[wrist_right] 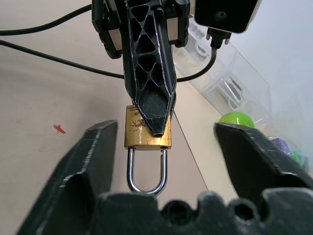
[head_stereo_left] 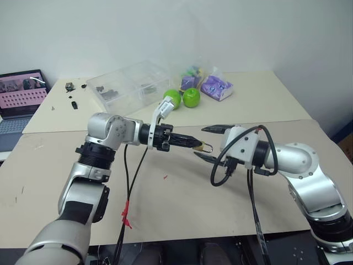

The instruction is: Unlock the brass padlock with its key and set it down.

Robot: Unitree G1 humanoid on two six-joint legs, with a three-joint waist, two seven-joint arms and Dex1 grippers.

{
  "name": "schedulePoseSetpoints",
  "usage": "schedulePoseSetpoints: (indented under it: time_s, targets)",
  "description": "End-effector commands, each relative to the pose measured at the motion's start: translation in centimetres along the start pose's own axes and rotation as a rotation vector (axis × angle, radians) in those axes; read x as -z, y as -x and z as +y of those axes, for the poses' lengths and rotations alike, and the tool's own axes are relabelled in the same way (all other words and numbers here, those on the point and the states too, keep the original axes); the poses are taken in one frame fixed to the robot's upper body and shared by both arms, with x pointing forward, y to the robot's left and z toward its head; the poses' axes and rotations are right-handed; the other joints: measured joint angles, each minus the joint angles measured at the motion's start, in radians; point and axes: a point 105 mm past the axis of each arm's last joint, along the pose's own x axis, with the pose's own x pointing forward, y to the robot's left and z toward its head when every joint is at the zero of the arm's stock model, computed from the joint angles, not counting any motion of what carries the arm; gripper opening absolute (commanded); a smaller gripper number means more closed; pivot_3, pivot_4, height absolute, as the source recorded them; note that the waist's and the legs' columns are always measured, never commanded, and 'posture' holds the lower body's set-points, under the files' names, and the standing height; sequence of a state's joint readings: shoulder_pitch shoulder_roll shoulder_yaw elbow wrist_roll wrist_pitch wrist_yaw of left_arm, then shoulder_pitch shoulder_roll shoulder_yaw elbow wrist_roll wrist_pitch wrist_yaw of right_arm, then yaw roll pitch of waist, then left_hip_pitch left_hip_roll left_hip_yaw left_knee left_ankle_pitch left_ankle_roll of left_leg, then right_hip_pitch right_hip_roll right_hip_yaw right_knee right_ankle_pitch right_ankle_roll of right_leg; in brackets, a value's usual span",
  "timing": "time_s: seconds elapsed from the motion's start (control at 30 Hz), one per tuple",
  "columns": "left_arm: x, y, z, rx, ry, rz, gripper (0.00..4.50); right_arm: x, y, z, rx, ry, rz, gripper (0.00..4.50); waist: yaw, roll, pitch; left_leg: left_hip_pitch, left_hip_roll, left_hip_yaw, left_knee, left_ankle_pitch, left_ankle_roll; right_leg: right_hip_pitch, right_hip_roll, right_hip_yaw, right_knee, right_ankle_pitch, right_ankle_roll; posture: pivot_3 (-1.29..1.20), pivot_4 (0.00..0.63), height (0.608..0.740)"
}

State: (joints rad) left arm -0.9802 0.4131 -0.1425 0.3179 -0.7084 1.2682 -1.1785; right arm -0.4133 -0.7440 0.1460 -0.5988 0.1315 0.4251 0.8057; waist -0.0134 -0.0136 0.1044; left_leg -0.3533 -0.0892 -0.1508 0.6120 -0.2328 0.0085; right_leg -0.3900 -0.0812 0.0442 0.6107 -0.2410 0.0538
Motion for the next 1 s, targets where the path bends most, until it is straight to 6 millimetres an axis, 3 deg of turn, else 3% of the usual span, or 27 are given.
schedulePoseSetpoints:
  time_s: [0.03,0.33,0.47,0.73,1.0]
  targets:
    - [-0.7,0.3,-0.7,0.004,-0.050,-0.005,0.01,-0.7,1.0,-0.7,0.022,0.006,-0.013,3.86,0.000,0.000,0.000,0.000,0.000,0.000,0.000,0.000,0.000,0.000,0.000,0.000,0.000,0.000,0.000,0.00,0.150,0.740]
    - [-0.9,1.0,-0.6,-0.013,-0.050,-0.009,0.01,1.0,3.4,-1.5,0.013,-0.050,0.050,3.86,0.001,0.000,0.000,0.000,0.000,0.000,0.000,0.000,0.000,0.001,0.000,0.000,0.000,0.000,0.000,0.00,0.150,0.740]
    - [-1.1,1.4,-0.4,-0.031,-0.050,-0.021,0.01,1.5,4.0,-2.0,0.027,-0.054,0.069,2.92,-0.001,0.000,0.000,0.000,0.000,0.000,0.000,0.000,0.000,0.000,0.000,0.000,0.000,0.000,0.000,0.00,0.150,0.740]
    - [-0.9,0.9,-0.4,-0.025,-0.051,-0.017,0.01,-0.1,2.6,-2.5,0.032,-0.053,-0.005,0.04,-0.001,0.000,0.000,0.000,0.000,0.001,0.000,0.000,0.000,0.000,0.000,0.000,0.000,0.000,0.000,0.00,0.150,0.740]
    - [-1.2,0.8,-0.4,-0.026,-0.055,-0.025,0.01,-1.4,1.3,-1.1,-0.022,-0.082,-0.051,0.04,0.001,0.000,0.000,0.000,0.000,0.000,0.000,0.000,0.000,0.000,-0.001,0.000,0.000,0.000,0.000,0.00,0.150,0.740]
